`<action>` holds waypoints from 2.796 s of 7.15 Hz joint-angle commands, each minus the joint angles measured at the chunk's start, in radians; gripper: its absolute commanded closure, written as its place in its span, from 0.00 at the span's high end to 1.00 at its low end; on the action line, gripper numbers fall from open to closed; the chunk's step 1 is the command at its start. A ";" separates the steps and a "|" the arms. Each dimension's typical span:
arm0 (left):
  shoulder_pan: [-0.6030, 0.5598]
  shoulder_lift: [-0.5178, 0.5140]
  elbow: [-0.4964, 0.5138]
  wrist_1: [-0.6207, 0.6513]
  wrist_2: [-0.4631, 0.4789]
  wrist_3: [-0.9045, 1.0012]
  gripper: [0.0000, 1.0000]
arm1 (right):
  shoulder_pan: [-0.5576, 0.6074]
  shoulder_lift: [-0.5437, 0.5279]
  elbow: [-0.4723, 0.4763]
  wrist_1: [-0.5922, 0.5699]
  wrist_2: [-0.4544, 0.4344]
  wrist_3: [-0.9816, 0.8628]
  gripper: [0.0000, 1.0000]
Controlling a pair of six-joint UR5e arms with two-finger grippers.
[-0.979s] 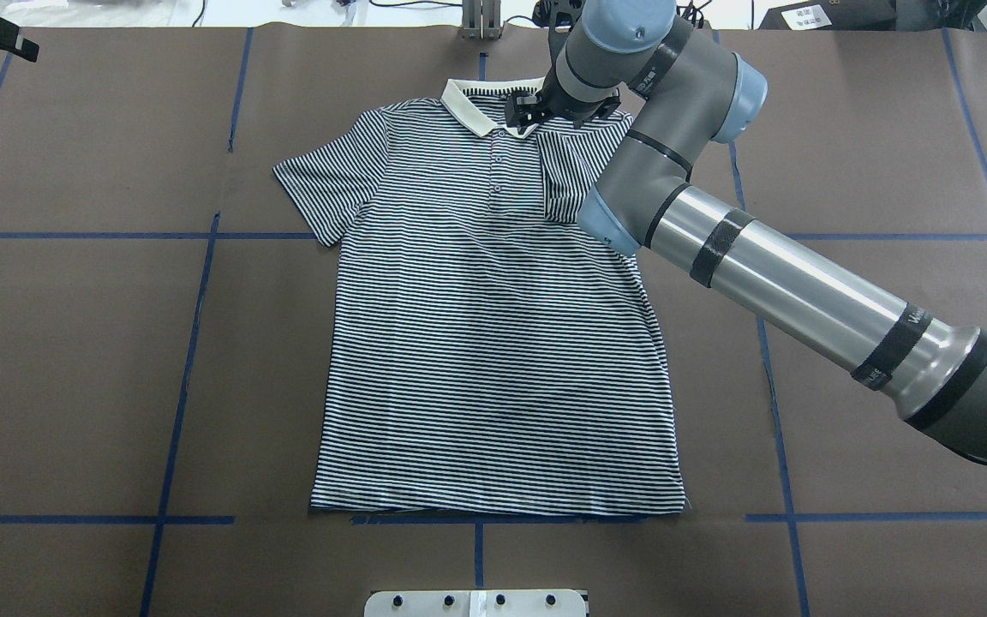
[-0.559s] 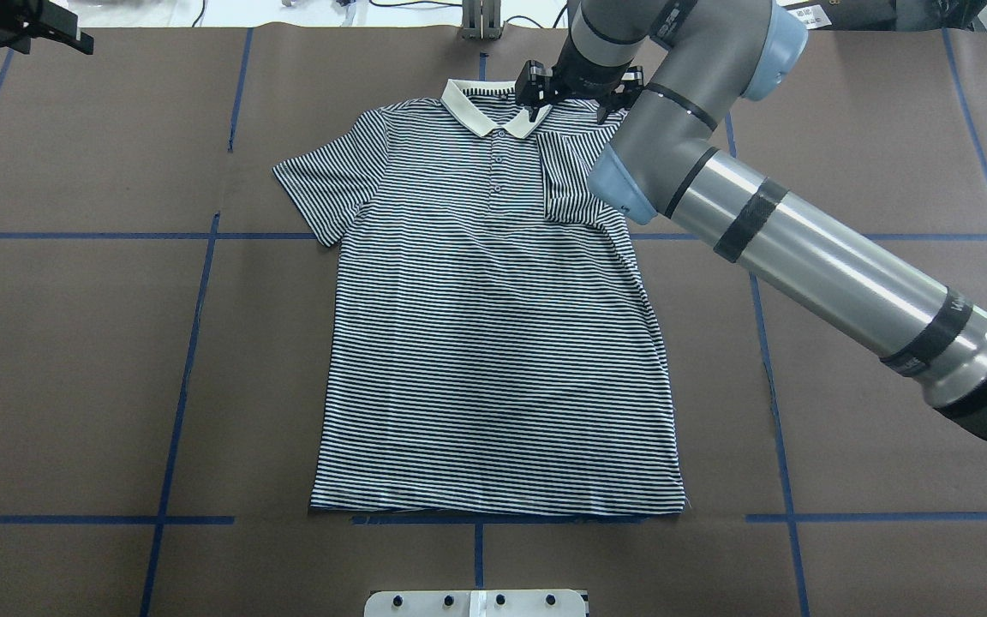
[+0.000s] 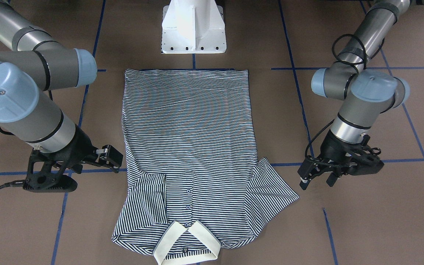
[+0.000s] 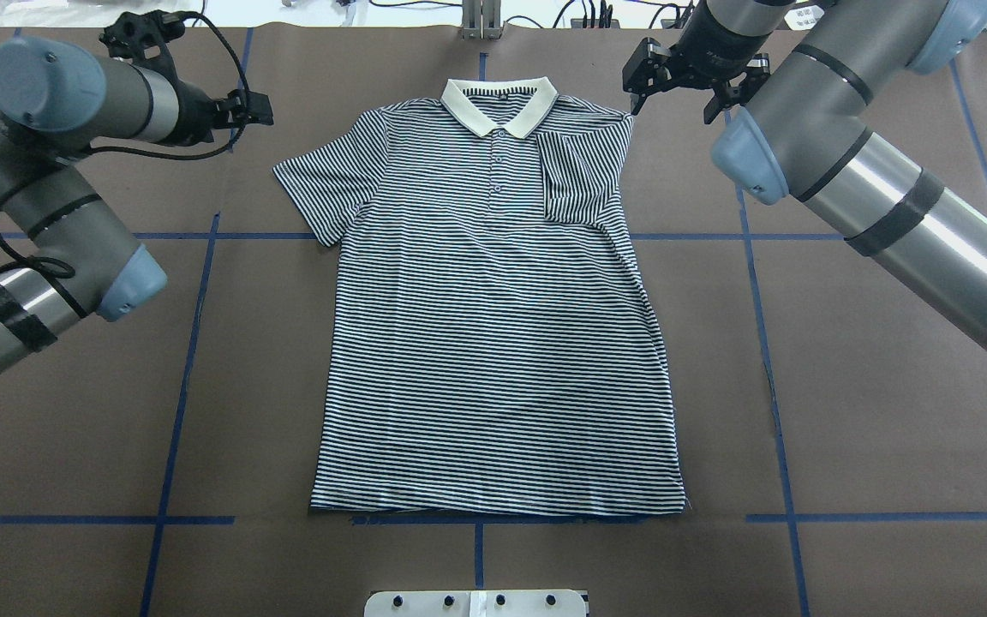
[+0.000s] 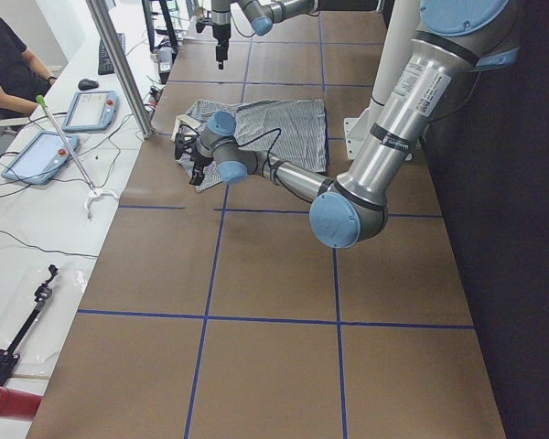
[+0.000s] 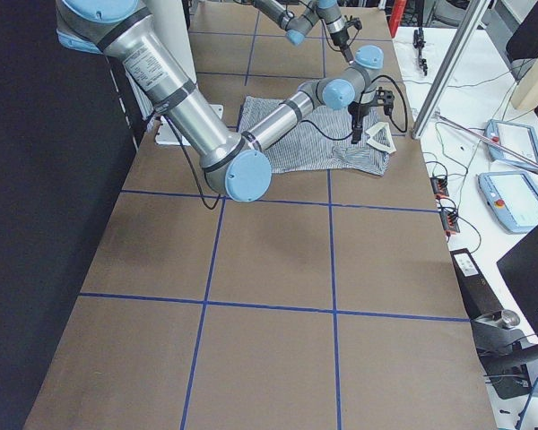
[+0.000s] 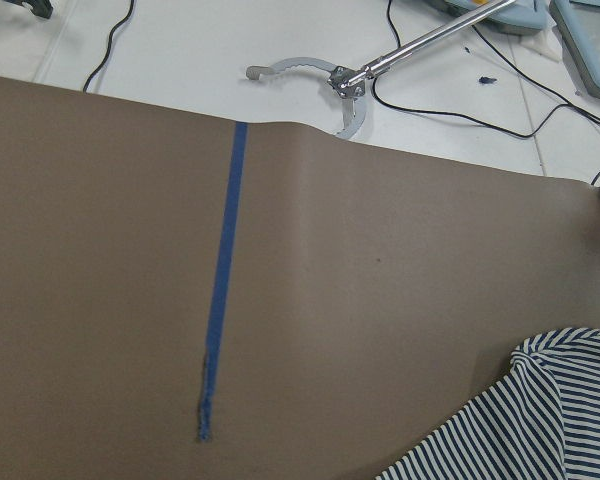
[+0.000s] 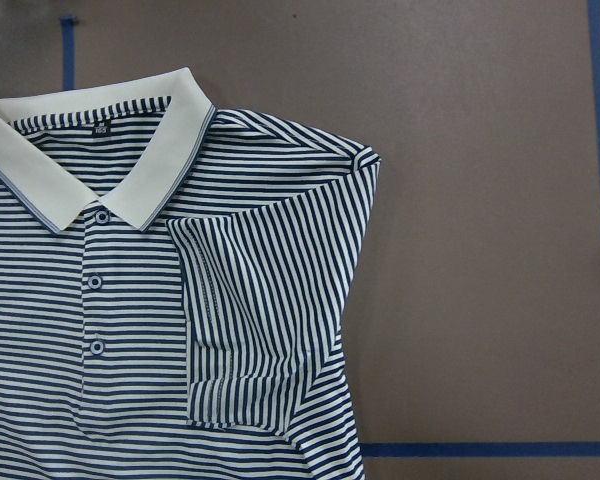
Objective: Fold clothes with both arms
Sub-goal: 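Release the sleeve and lift the right gripper while the left gripper approaches the other sleeve, then grasp the sleeve nearest the left gripper and fold it inward across the shirt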
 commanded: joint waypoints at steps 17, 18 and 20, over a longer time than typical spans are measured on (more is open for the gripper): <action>0.119 -0.163 0.220 0.127 0.209 -0.078 0.00 | 0.004 -0.010 0.019 0.002 0.005 0.003 1.00; 0.119 -0.166 0.219 0.127 0.209 -0.075 0.00 | 0.004 -0.010 0.019 0.002 0.005 0.003 1.00; 0.108 -0.171 0.109 0.148 0.183 -0.073 0.00 | 0.004 -0.013 0.018 0.002 0.005 0.003 1.00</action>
